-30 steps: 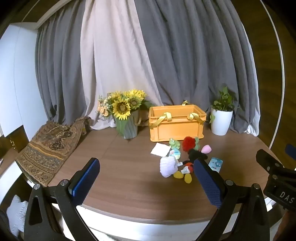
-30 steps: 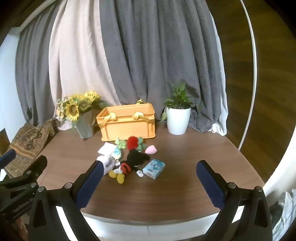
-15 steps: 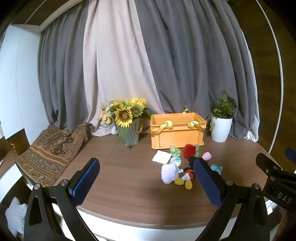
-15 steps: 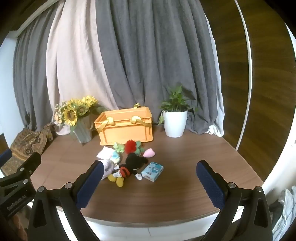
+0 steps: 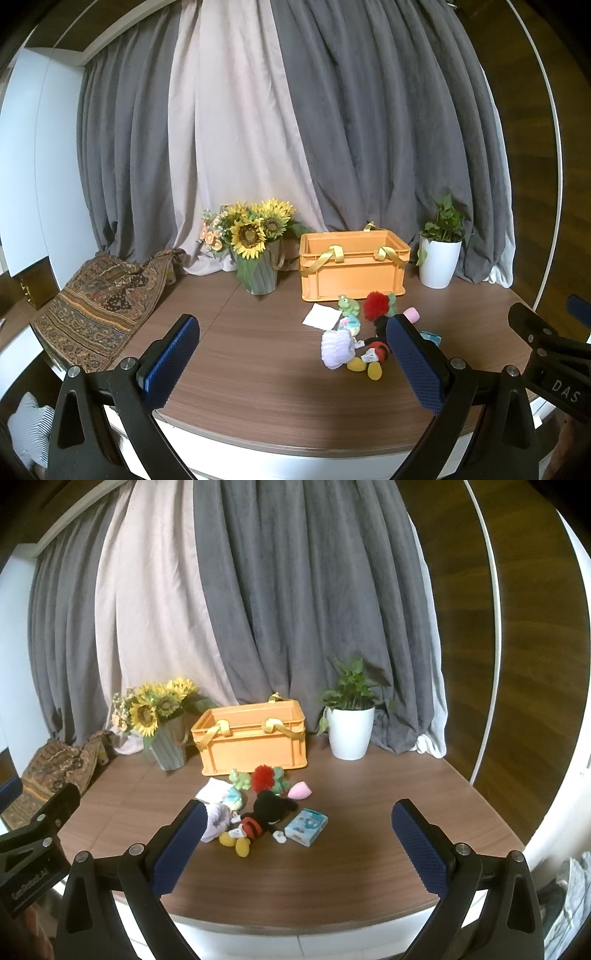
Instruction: Organize soft objects
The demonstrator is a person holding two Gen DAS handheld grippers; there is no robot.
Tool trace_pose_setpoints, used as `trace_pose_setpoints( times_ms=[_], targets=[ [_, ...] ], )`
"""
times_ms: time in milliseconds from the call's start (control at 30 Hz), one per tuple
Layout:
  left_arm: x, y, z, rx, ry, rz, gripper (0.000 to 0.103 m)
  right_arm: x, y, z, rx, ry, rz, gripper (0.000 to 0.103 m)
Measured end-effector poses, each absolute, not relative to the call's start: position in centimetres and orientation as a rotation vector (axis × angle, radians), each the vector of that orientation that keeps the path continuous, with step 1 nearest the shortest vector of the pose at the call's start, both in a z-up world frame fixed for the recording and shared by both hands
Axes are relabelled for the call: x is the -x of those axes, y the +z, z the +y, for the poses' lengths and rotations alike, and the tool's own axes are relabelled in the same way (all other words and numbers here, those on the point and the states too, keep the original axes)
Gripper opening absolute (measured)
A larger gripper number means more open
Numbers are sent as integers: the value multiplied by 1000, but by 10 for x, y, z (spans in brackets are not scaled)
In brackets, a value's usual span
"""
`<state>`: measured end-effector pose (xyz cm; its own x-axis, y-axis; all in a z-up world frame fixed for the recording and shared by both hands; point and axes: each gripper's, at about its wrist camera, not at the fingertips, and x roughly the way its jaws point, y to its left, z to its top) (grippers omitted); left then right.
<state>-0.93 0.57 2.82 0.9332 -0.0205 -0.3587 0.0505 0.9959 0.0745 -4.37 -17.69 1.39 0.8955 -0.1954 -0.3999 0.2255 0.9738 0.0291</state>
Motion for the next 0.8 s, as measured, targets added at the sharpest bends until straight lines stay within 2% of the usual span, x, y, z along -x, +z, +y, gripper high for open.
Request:
trace_pose_setpoints(
  times_ms=[800],
  targets=[
    [10, 24, 7, -73, -65, 385, 103, 43, 16, -182, -82, -226, 410, 102]
  ],
)
